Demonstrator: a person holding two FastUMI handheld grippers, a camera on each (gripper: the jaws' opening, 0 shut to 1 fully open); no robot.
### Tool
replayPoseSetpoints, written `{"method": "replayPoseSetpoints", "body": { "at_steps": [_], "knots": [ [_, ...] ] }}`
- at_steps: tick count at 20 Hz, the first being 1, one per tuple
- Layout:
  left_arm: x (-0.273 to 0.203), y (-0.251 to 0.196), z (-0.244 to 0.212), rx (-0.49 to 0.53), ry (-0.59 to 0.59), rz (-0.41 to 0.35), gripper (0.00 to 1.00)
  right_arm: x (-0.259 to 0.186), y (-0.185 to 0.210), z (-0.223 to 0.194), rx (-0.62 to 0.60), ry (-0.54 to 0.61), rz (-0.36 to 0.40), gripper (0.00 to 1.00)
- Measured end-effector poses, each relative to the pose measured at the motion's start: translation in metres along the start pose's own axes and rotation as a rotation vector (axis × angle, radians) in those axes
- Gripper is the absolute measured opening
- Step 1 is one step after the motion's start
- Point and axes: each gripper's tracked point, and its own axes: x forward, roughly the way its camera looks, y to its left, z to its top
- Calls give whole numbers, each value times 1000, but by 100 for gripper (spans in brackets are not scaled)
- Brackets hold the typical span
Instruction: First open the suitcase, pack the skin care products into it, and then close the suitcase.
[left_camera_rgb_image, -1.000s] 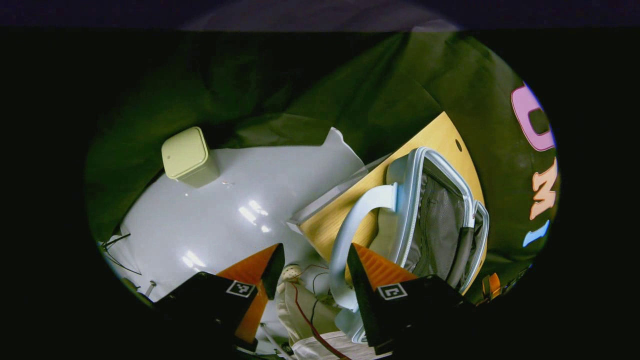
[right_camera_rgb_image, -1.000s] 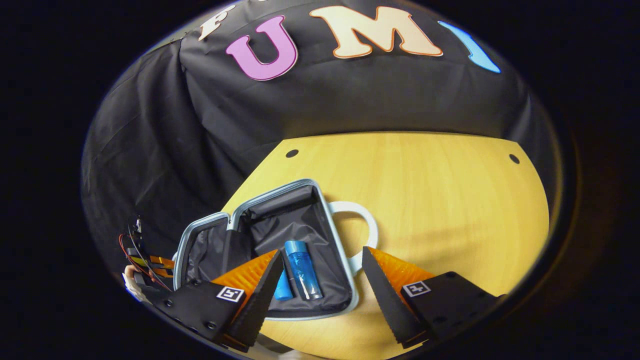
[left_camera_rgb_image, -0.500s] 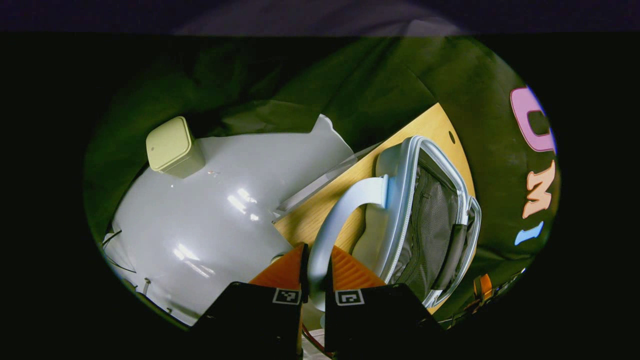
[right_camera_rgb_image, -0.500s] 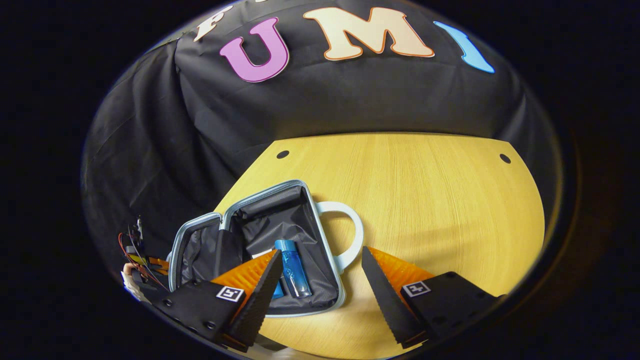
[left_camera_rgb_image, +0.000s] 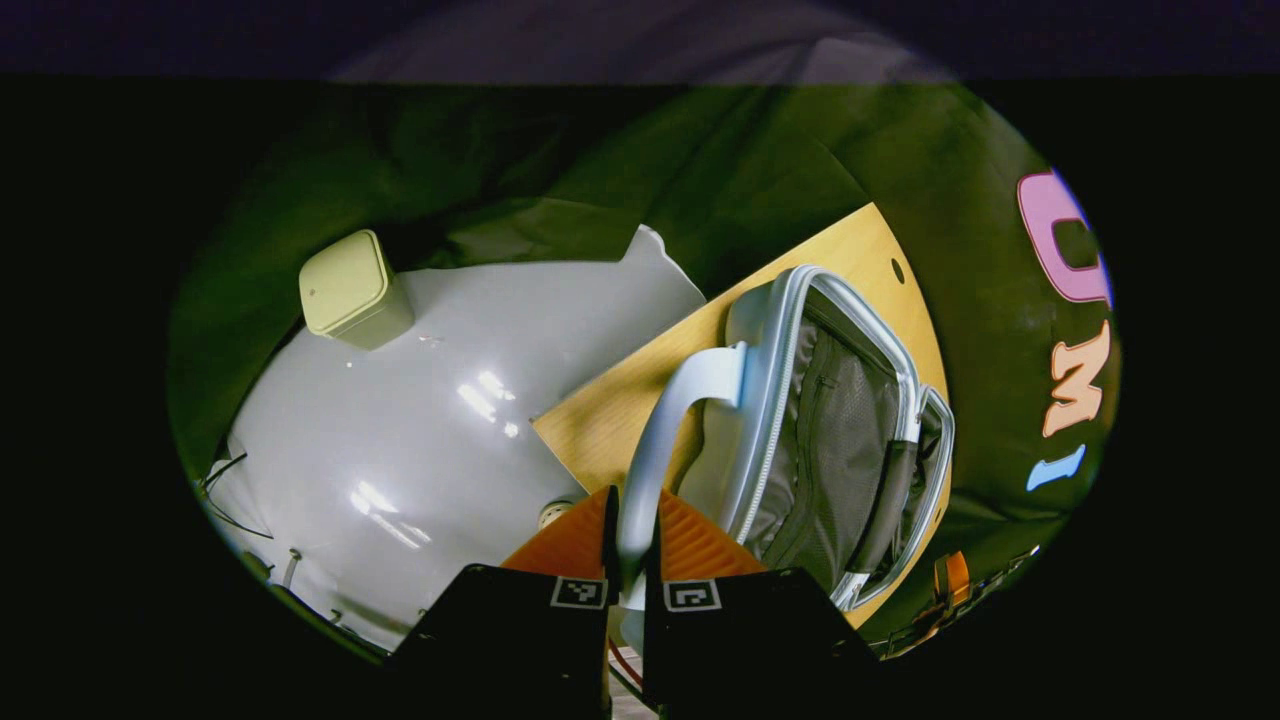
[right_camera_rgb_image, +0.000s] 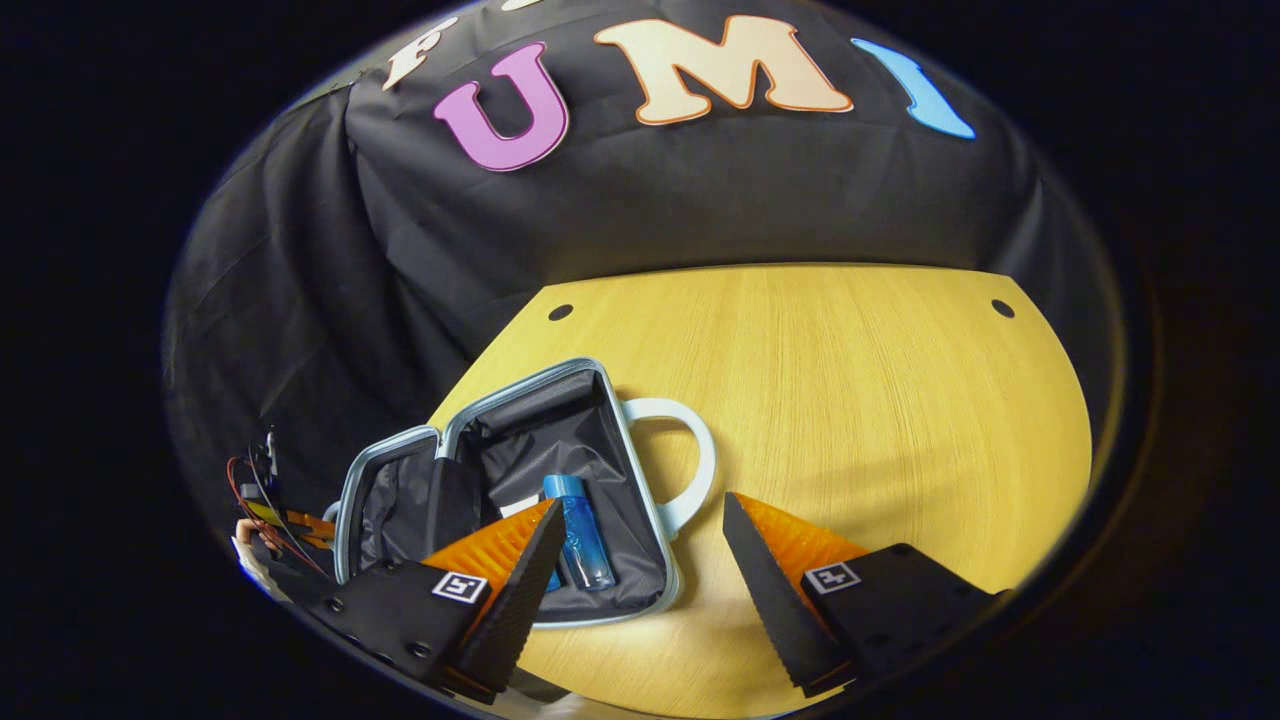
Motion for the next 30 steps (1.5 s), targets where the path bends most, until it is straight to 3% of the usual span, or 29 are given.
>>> {"method": "replayPoseSetpoints", "body": {
  "at_steps": [1, 2, 4, 5, 9, 12, 13, 16, 20, 21, 23, 28, 29, 30],
  "knots": [
    [-11, -8, -1, 18, -14, -4, 6, -2, -3, -3, 8, -6, -2, 94],
    [-23, -18, 1, 38, -29, -5, 6, -6, -7, -3, 17, -11, -3, 99],
    [-48, -42, 4, 64, -66, -25, 6, -14, -16, -6, 41, -14, 0, 95],
    [-60, -55, 4, 72, -90, -42, 5, -17, -22, -11, 55, -14, 1, 99],
    [-100, -101, 5, 143, -175, -40, 4, -31, -54, -16, 98, -34, -3, 99],
    [-120, -141, 5, 218, -224, -27, 4, -44, -87, -20, 41, -44, -48, 94],
    [-128, -160, 3, 246, -238, -36, 4, -50, -96, -19, 20, -47, -61, 98],
    [-142, -216, -6, 283, -256, -100, 5, -62, -119, -20, -12, -55, -86, 98],
    [-140, -277, -20, 323, -269, -133, 6, -74, -136, -20, -40, -75, -97, 99],
    [-139, -292, -26, 343, -267, -137, 6, -75, -139, -23, -41, -76, -95, 94],
    [-133, -325, -41, 387, -255, -157, 6, -81, -147, -28, -41, -76, -88, 99],
    [-98, -415, -96, 485, -162, -245, 6, -96, -168, -30, -21, -81, -72, 99],
    [-87, -427, -106, 495, -130, -265, 6, -97, -173, -32, -29, -76, -76, 94],
    [-76, -437, -115, 495, -99, -269, 6, -98, -177, -34, -43, -69, -81, 99]
  ]
}}
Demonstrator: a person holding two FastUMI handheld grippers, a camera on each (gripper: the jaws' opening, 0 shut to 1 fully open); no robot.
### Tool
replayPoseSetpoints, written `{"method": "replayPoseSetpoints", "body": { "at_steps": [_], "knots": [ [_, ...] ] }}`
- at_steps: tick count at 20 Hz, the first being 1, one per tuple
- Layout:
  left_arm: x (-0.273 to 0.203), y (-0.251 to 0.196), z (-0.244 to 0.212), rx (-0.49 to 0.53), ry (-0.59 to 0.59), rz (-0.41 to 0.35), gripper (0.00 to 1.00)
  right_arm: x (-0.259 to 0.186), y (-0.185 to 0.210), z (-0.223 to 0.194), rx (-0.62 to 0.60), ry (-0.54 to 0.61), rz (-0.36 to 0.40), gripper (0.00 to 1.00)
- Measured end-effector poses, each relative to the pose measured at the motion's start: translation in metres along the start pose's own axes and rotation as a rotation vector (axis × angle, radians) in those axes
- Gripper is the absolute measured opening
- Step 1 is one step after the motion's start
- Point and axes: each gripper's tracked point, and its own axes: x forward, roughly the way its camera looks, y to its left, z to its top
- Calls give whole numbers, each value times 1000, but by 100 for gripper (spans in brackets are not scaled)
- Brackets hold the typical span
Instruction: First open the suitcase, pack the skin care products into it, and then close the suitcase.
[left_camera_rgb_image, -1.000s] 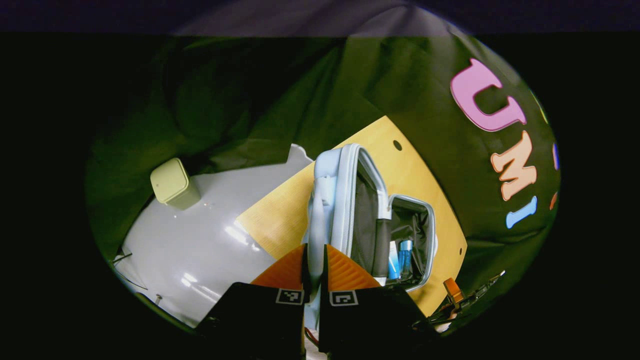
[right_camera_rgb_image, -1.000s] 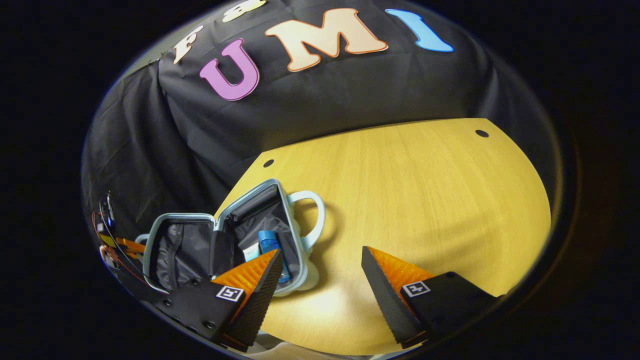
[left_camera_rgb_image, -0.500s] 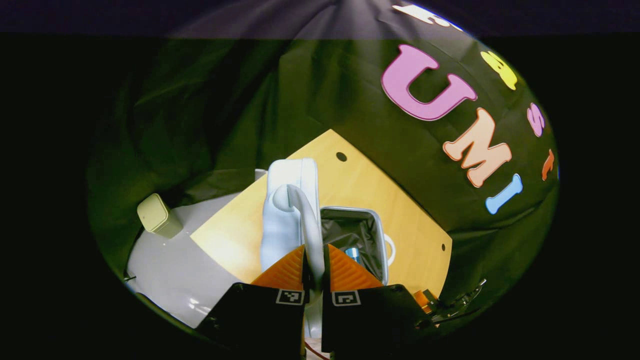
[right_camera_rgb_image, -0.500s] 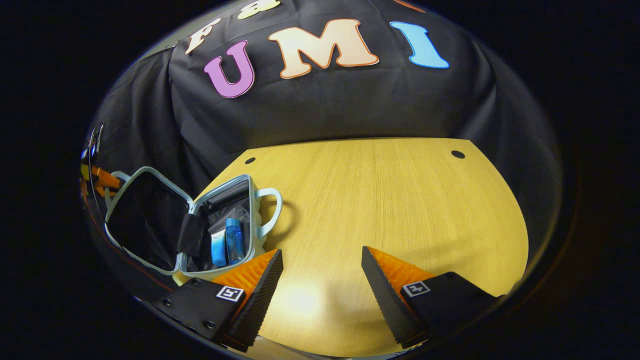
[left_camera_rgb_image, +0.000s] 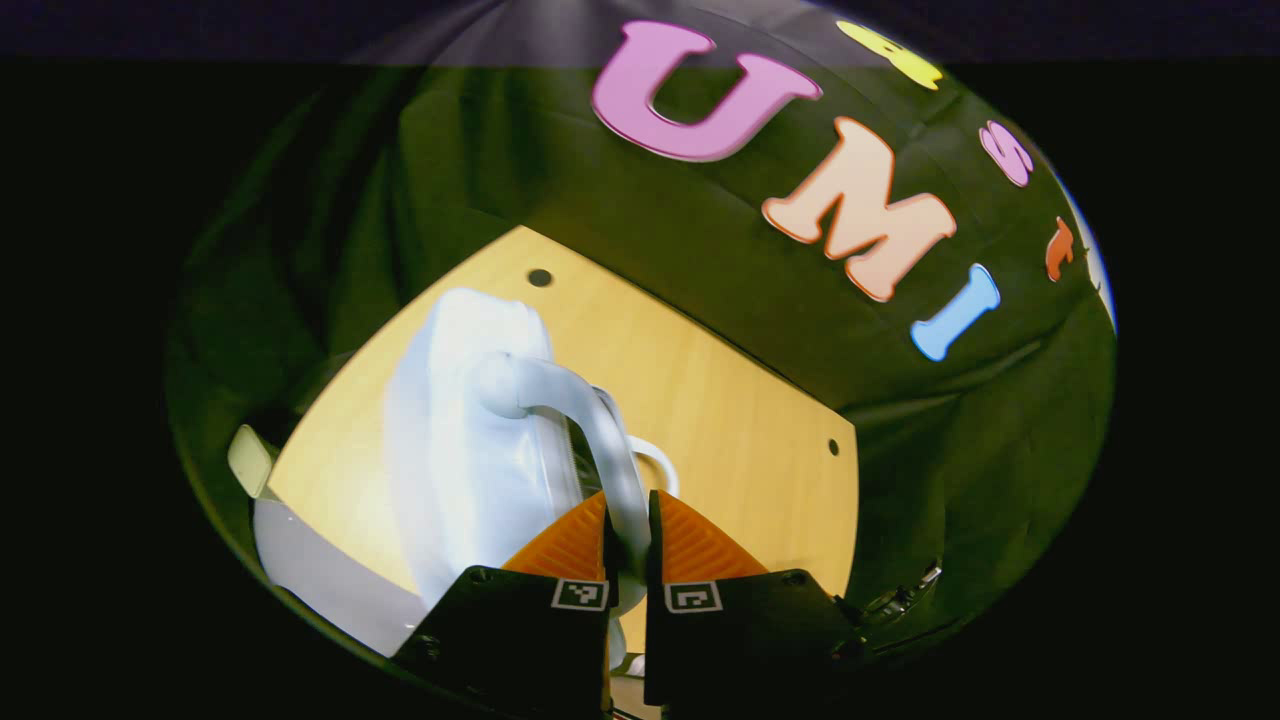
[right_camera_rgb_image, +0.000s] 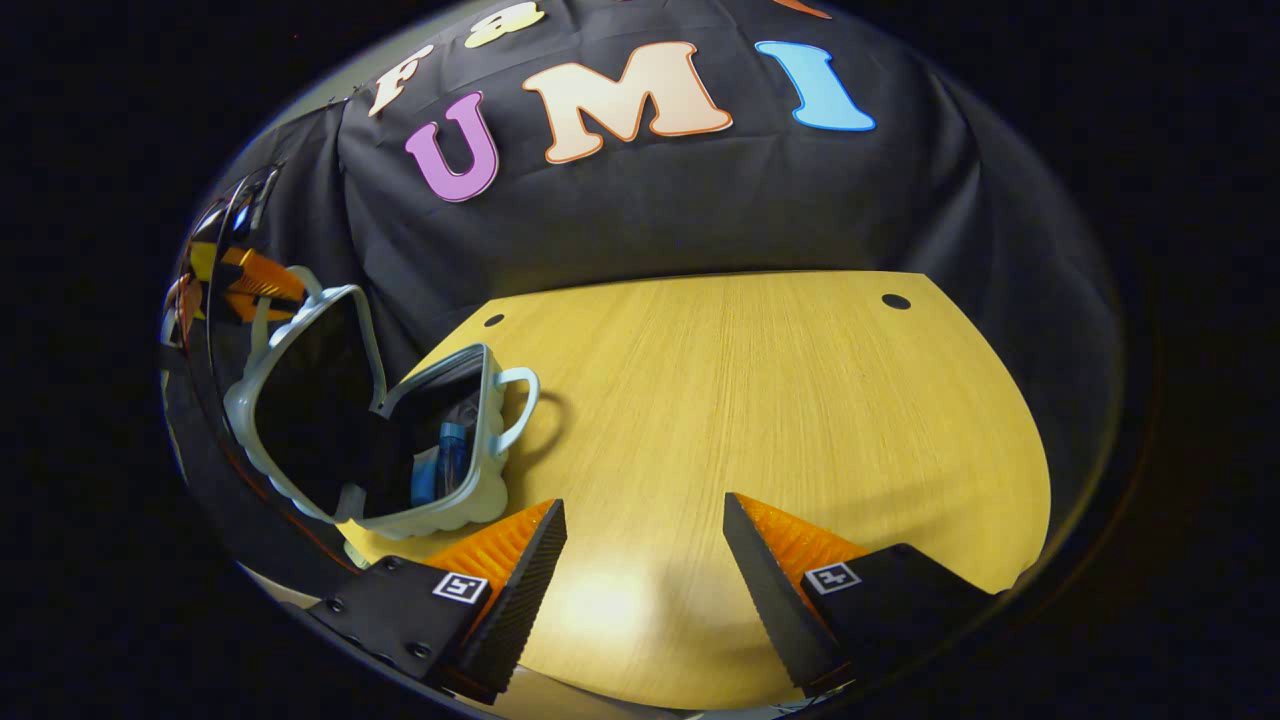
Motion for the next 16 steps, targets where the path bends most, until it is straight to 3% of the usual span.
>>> {"method": "replayPoseSetpoints", "body": {
  "at_steps": [8, 9, 16],
  "knots": [
    [93, -34, -41, 75, 193, 38, 6, -6, -8, 8, 14, -39, -24, 99],
    [106, -37, -49, 92, 222, 50, 3, -7, -9, 10, 19, -46, -32, 99],
    [178, -26, -105, 256, 402, 193, 7, -22, -16, 20, 70, -115, -72, 99]
  ]
}}
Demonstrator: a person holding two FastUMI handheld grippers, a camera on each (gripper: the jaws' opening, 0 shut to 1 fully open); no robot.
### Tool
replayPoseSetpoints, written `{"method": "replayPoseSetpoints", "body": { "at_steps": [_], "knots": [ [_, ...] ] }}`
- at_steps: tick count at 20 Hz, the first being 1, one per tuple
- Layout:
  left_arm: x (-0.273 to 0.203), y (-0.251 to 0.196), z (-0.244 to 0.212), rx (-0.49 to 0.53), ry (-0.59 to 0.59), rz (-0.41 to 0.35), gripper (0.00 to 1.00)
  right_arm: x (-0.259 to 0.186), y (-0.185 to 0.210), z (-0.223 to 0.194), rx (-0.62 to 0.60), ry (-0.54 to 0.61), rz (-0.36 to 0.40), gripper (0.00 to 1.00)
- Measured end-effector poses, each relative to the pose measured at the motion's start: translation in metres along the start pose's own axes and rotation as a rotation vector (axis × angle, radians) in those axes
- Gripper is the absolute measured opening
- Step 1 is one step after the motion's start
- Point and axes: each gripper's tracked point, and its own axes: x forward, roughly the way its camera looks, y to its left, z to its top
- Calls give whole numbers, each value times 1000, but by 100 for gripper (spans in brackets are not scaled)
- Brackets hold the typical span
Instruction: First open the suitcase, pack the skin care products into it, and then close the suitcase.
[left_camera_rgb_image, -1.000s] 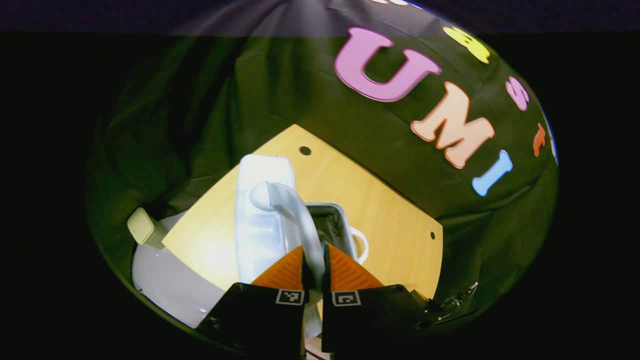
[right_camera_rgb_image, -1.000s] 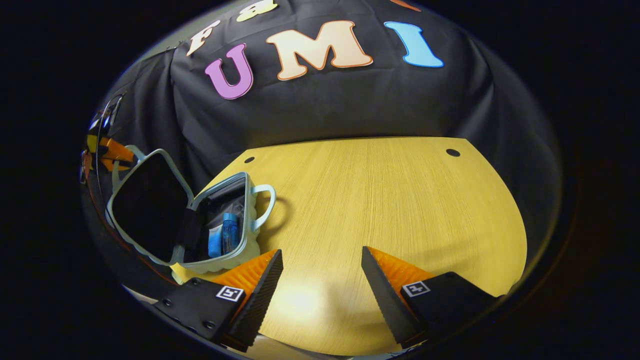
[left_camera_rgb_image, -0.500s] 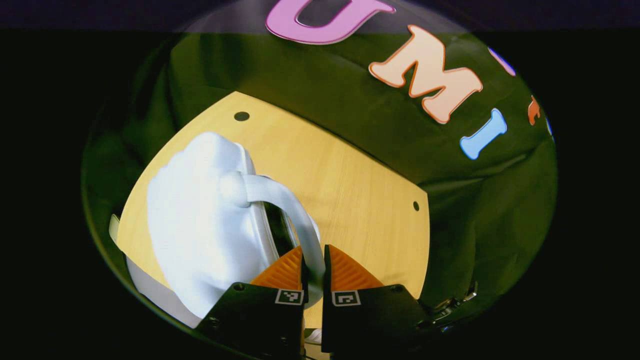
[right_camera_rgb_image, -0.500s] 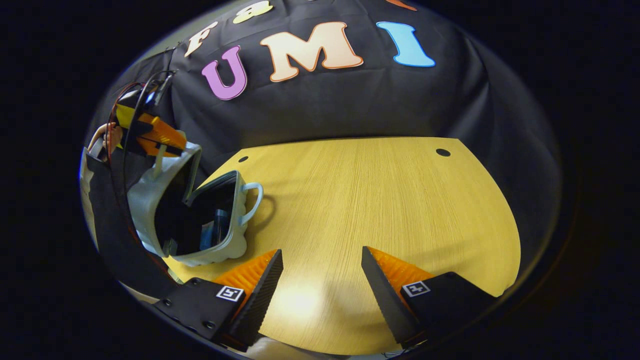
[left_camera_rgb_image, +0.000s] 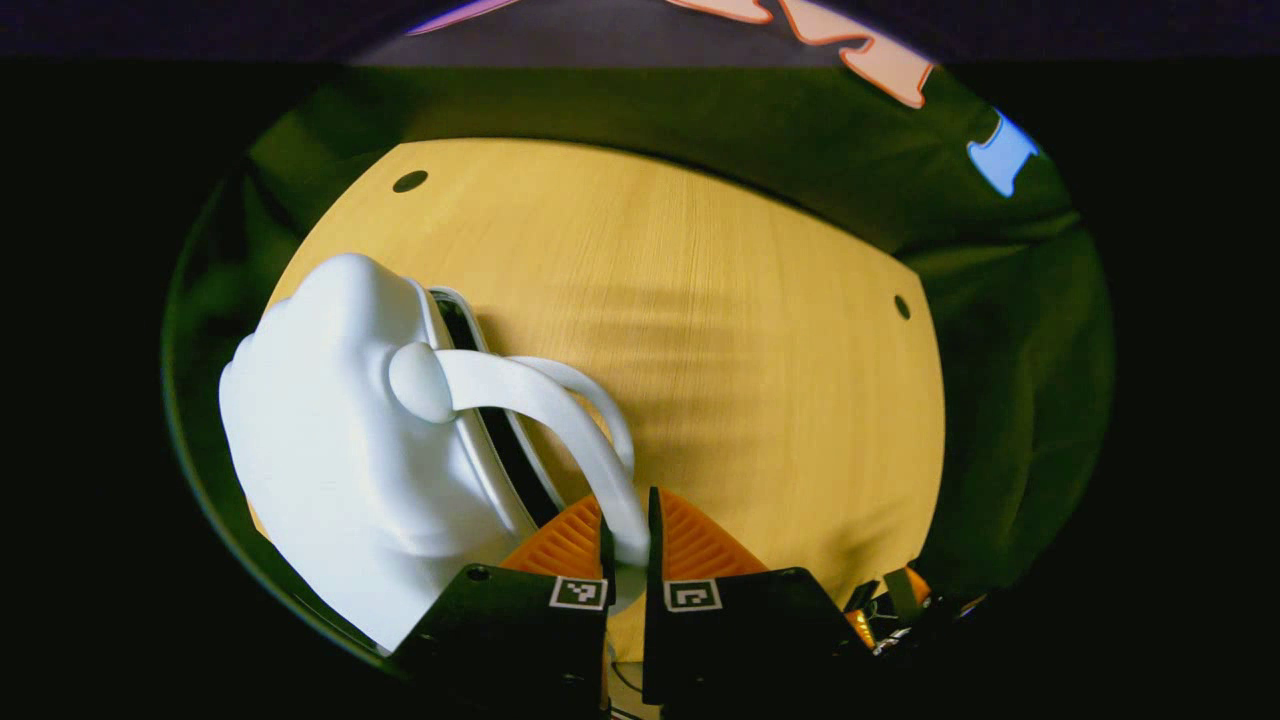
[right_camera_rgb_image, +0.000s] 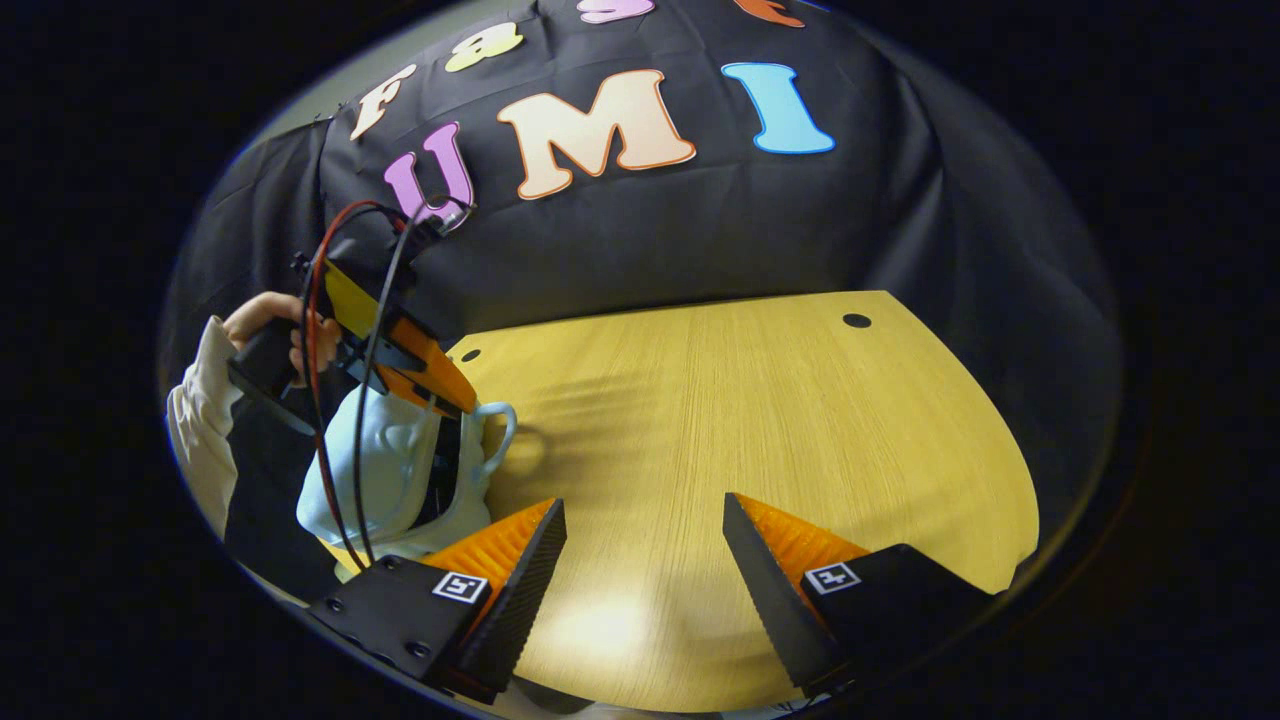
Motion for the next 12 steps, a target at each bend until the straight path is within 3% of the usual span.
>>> {"method": "replayPoseSetpoints", "body": {
  "at_steps": [7, 9, 12],
  "knots": [
    [26, 4, -9, 61, 91, 120, 14, -9, -28, 11, 15, -28, -40, 99],
    [16, 11, -13, 115, 78, 174, 23, -8, -32, 15, 25, -35, -33, 99],
    [17, -5, -20, 155, 68, 156, 68, -7, -35, 21, 24, -41, -21, 99]
  ]
}}
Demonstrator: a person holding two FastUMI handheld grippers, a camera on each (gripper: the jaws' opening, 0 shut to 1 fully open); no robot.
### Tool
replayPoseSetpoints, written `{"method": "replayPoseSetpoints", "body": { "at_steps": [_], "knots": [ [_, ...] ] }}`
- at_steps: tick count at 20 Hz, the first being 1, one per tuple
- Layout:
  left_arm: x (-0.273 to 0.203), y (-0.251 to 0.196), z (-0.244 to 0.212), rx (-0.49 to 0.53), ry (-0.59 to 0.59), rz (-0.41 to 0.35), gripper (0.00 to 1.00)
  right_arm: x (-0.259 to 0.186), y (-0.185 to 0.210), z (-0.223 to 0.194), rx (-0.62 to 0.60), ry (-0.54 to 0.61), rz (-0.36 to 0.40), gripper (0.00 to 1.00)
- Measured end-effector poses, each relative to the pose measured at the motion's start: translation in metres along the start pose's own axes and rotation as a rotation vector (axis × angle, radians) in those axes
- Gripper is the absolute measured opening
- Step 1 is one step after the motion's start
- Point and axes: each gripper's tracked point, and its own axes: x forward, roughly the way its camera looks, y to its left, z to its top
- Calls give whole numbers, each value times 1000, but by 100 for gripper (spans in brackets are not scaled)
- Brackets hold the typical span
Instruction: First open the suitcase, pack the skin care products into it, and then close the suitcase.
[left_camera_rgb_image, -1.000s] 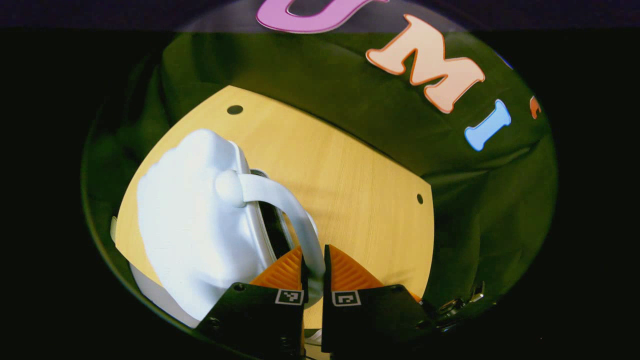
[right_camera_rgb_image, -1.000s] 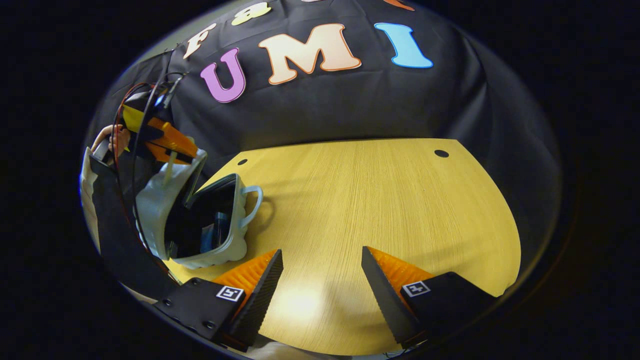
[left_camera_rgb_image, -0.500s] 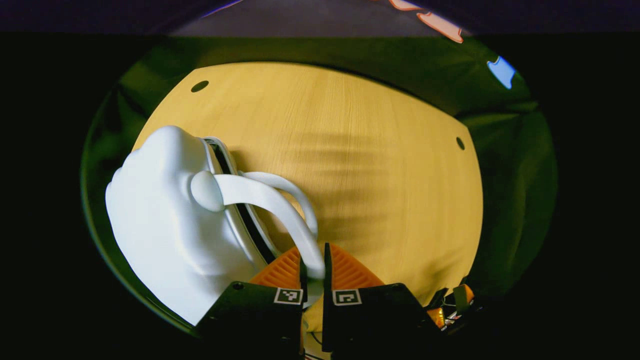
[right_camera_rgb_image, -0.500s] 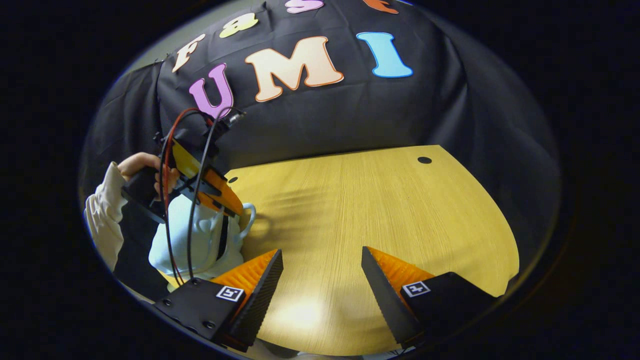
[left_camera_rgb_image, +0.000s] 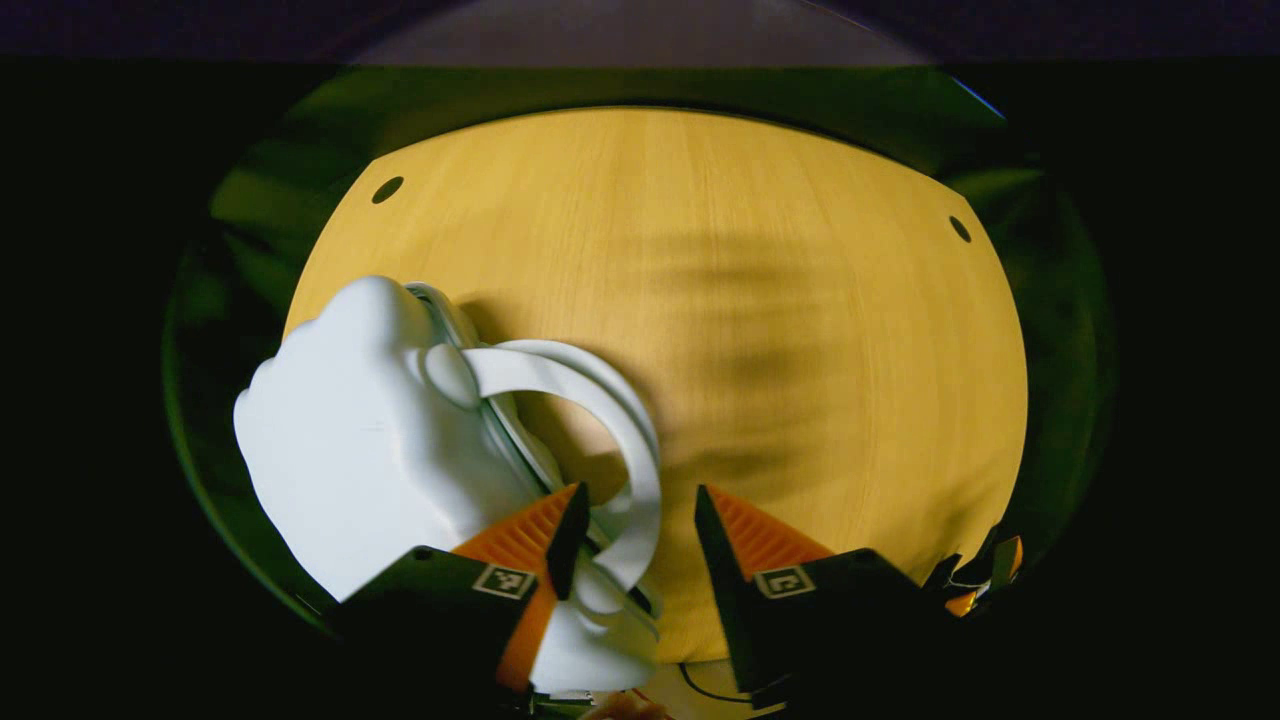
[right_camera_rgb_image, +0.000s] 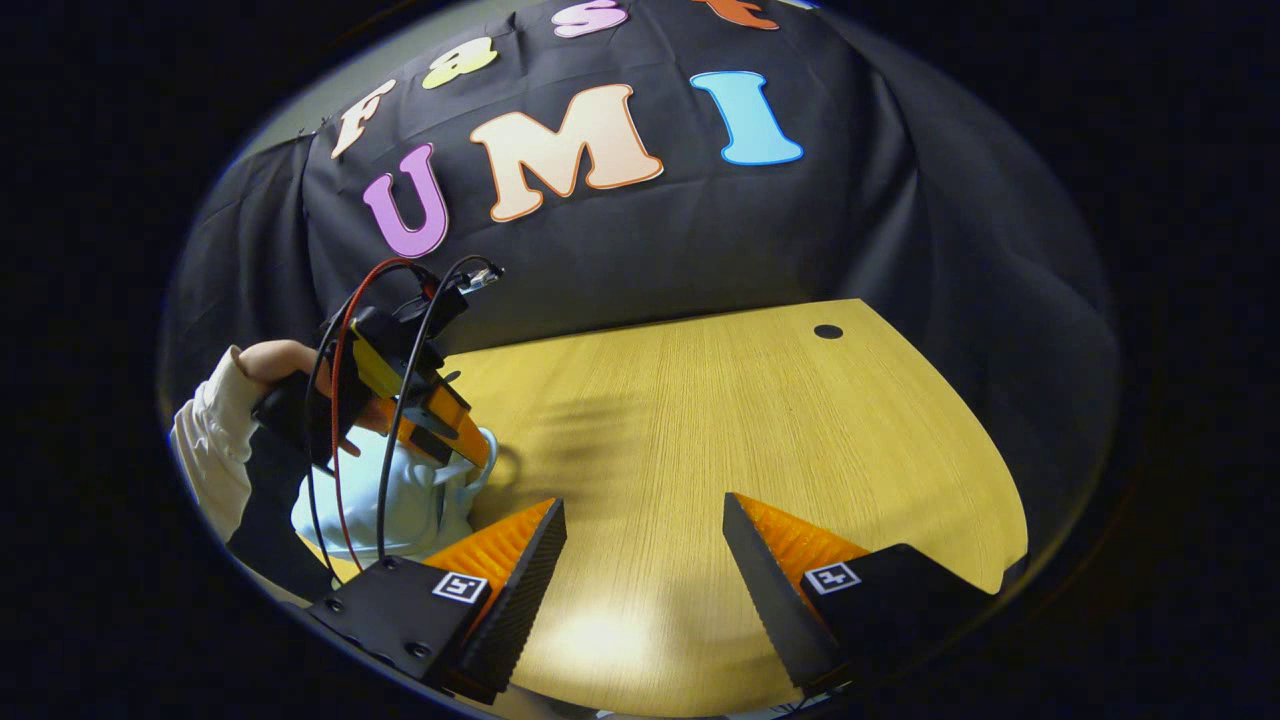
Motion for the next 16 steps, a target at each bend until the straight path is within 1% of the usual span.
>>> {"method": "replayPoseSetpoints", "body": {
  "at_steps": [1, 2, 7, 11, 16],
  "knots": [
    [-4, -6, -3, 18, -9, 16, 85, -1, -1, 1, -3, -1, 3, 99],
    [-6, -11, -6, 37, -24, 26, 95, 0, 0, 2, -5, -4, 8, 99],
    [-35, -43, -31, 103, -66, -2, 96, -9, -5, 8, -9, -16, 26, 99],
    [-56, -61, -56, 90, -108, -14, 96, -18, -6, 14, -13, -37, 40, 99],
    [-72, -61, -78, 59, -151, 5, 95, -31, -4, 16, -29, -48, 68, 98]
  ]
}}
